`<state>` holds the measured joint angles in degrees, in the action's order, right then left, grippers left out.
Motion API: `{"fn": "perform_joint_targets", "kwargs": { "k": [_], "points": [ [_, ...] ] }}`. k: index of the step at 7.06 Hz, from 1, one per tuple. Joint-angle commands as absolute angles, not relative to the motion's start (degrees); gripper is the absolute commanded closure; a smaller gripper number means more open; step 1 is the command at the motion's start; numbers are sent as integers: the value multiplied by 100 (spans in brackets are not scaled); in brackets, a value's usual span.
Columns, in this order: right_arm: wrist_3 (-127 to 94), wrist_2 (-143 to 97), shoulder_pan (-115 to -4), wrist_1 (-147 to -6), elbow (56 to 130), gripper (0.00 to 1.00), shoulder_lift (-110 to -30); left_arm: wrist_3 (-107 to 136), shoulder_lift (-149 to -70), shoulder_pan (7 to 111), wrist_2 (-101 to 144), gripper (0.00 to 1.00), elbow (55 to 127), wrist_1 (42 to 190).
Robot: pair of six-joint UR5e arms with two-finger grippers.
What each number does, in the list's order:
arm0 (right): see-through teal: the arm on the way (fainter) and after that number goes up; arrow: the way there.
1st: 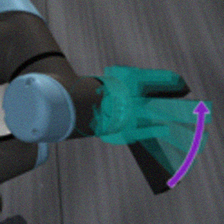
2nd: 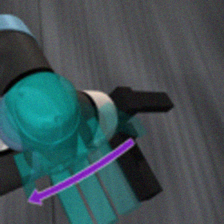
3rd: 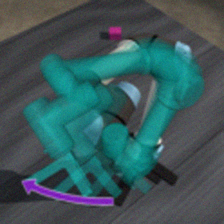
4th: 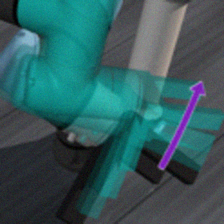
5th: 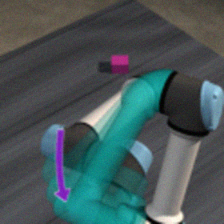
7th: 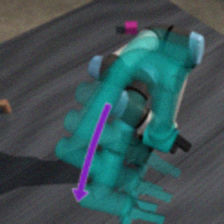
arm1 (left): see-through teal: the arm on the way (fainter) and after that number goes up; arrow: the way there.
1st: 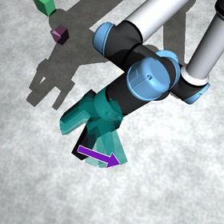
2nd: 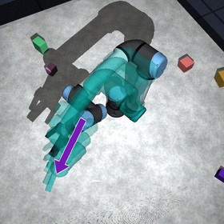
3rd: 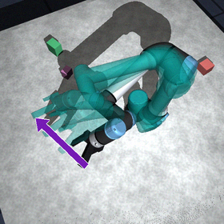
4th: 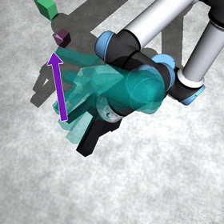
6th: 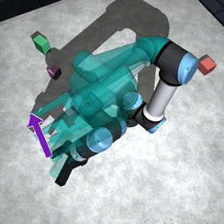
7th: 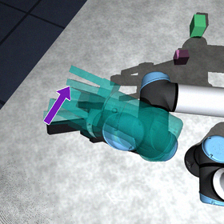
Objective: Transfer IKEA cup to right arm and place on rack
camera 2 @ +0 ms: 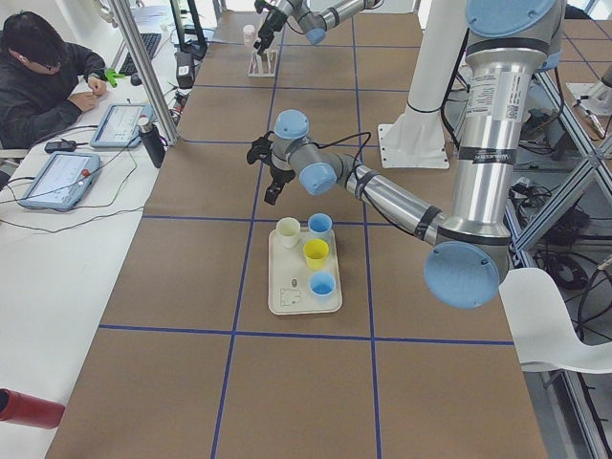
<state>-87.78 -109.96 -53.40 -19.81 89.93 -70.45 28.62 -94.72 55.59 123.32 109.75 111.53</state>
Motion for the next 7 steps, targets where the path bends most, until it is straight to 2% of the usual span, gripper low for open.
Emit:
{"fn": "perform_joint_targets", "kwargs": {
  "k": [1, 2, 4, 7],
  "points": [
    [-8841, -10854, -5160, -1978, 9017, 0, -7005, 2393, -9475, 5555, 12287, 0, 10496, 11145],
    [-8868, -10854, -5133, -1978, 9009, 0, -7005, 2182, -9475, 5563, 12270, 1, 10372, 11145],
    [-8868, -10811, -5036, -1978, 9000, 0, -7005, 2083, -9475, 5590, 12191, 16, 10266, 11136],
    [-8868, -10811, -5001, -1978, 8982, 0, -7005, 2083, -9518, 5546, 12059, 18, 10151, 11136]
  ]
}}
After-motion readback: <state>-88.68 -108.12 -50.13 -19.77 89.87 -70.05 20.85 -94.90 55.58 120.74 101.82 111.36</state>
